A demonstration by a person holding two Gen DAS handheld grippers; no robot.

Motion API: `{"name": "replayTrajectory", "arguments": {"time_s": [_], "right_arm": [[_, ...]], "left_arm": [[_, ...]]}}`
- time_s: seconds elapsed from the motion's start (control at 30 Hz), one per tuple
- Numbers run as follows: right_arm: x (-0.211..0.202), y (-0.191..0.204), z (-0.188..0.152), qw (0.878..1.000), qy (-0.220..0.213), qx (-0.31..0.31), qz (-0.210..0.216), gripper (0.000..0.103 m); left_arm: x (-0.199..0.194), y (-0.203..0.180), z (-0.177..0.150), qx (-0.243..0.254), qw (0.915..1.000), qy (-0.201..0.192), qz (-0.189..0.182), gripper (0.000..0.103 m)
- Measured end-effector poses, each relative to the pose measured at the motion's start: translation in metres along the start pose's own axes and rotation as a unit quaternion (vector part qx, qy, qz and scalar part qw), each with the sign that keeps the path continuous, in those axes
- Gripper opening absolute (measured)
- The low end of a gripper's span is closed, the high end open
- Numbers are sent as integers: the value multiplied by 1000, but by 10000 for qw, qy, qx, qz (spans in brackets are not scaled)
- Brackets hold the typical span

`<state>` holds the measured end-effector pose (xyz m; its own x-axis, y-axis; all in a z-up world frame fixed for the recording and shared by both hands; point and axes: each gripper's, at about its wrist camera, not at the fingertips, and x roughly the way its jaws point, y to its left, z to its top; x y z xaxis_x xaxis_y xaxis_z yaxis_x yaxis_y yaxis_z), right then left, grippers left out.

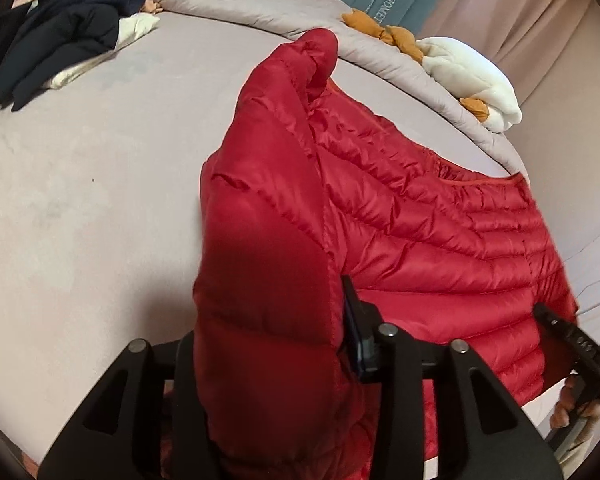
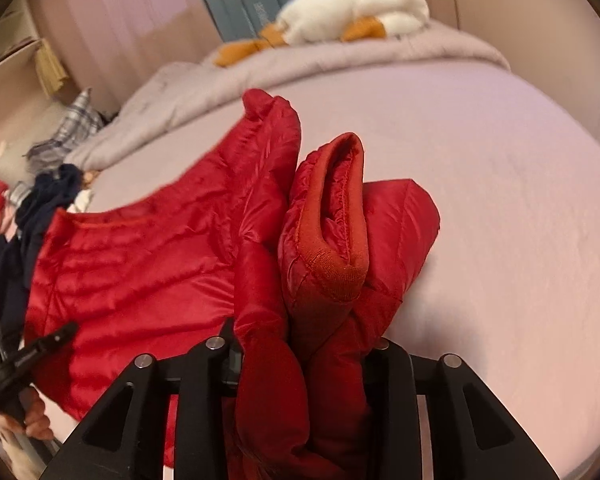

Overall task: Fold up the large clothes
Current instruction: 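Lower the held jacket with both grippers and lay it flat, then open both grippers and withdraw them from the folded jacket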

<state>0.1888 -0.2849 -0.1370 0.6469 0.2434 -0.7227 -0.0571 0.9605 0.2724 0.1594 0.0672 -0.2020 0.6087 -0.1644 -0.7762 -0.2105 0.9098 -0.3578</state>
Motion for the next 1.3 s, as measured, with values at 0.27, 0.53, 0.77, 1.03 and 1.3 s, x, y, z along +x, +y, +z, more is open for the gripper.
{"name": "replayTrajectory", "arguments": {"time_s": [0.27, 0.53, 0.77, 1.03, 1.3], "right_arm": [[2, -5, -7, 9995, 233, 91, -186, 41], [-11, -3, -11, 9992, 228, 100, -315, 41], [0, -6, -7, 9987, 246, 103, -425, 51], [-10, -11, -5, 9955, 65, 20, -944, 75], [-44, -3, 0, 9823, -487, -532, -1730, 88]], "left_arm": [[-3, 3, -8, -178, 9998, 56, -79, 45], [-13, 9, -11, -232, 9997, 77, 4, 45], [-15, 12, -15, -288, 9996, 47, 19, 51], [-36, 16, -19, -307, 9994, -87, 124, 74], [-85, 12, -14, -187, 9976, -661, 55, 98]]}}
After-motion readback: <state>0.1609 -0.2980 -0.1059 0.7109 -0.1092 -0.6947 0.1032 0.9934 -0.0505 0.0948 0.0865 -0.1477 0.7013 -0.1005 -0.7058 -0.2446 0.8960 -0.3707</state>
